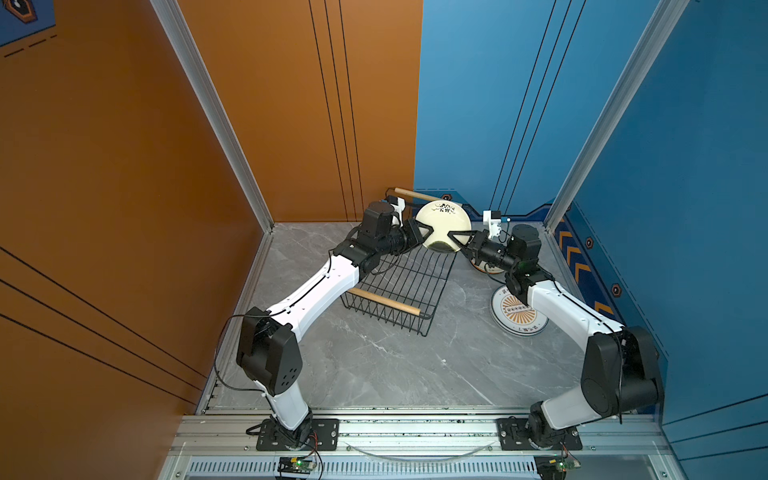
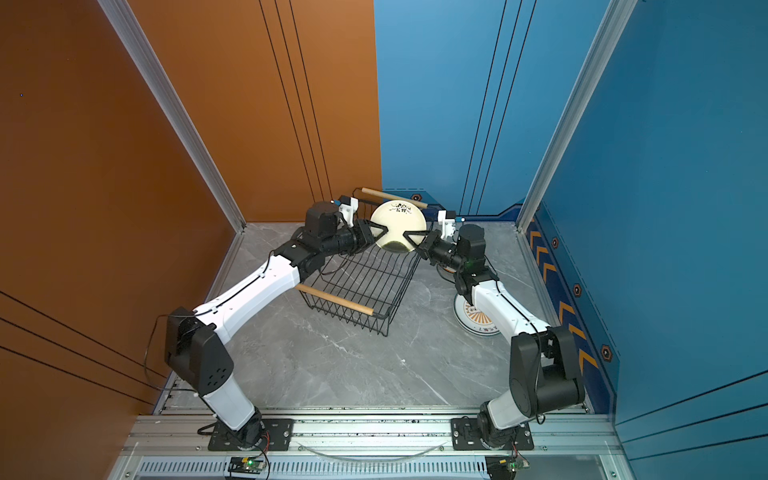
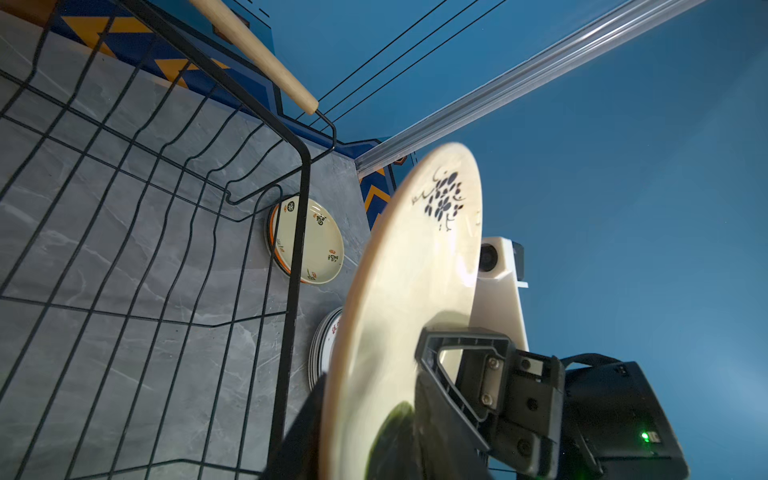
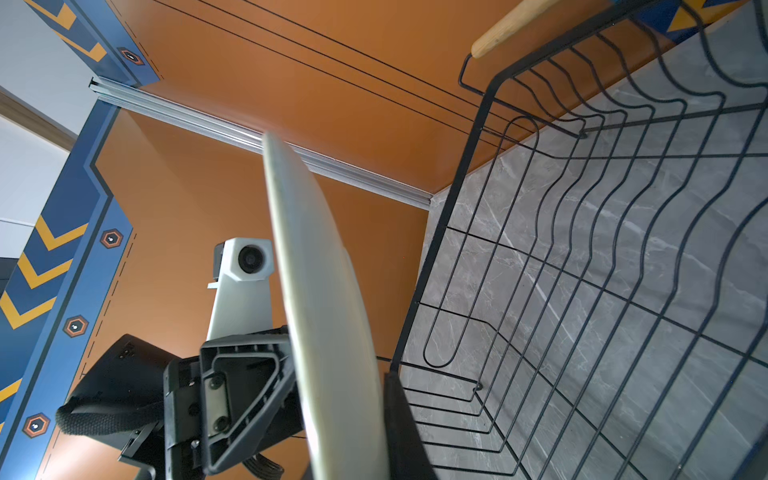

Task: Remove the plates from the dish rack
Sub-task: 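Grasp the cream plate's rim with the right gripper and open the left gripper, then carry the cream plate to the plate stack while left withdraws from the rack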

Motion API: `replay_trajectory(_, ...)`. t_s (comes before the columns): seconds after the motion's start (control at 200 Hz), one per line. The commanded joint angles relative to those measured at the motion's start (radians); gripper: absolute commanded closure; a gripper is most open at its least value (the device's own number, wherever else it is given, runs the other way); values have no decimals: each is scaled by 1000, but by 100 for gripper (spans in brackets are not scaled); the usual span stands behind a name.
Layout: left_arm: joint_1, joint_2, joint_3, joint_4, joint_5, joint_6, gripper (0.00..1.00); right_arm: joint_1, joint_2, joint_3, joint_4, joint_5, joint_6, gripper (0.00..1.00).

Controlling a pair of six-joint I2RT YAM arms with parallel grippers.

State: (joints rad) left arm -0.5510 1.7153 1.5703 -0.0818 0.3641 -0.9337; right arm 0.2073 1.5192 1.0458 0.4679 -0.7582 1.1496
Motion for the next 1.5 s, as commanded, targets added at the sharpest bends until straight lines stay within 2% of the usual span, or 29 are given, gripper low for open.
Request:
replay_trajectory(0.0, -3, -14, 0, -14, 8, 45, 53, -18, 3, 20, -14, -5, -22, 98)
replay_trajectory(0.1, 0, -36, 17, -97, -41, 123, 44, -42, -9, 59, -105, -4, -82, 99)
replay_trajectory(0.165, 0, -48, 42, -213, -77, 198, 40, -60, -18, 101, -195, 1, -143, 100)
replay_trajectory(0.305, -1, -79, 105, -436, -224, 367, 37, -111, -44, 223, -456, 53, -325, 100)
replay_trajectory(0.411, -4, -126, 114, -551, -397, 469, 36, -142, -69, 322, -690, 207, -503, 100)
replay_trajectory(0.521, 4, -186, 95, -604, -540, 535, 32, -181, -94, 367, -802, 346, -598, 100)
replay_trajectory(0.721, 20, -226, 82, -662, -668, 590, 30, -240, -117, 370, -900, 588, -679, 100)
replay_trajectory(0.871, 36, -242, 74, -714, -776, 611, 28, -283, -88, 363, -926, 678, -687, 100)
replay_trajectory(1.041, 97, -300, 18, -724, -792, 600, 26, -315, 1, 383, -964, 720, -673, 100)
replay_trajectory(1.497, 240, -384, -109, -723, -738, 568, 23, -344, 262, 439, -943, 604, -622, 100)
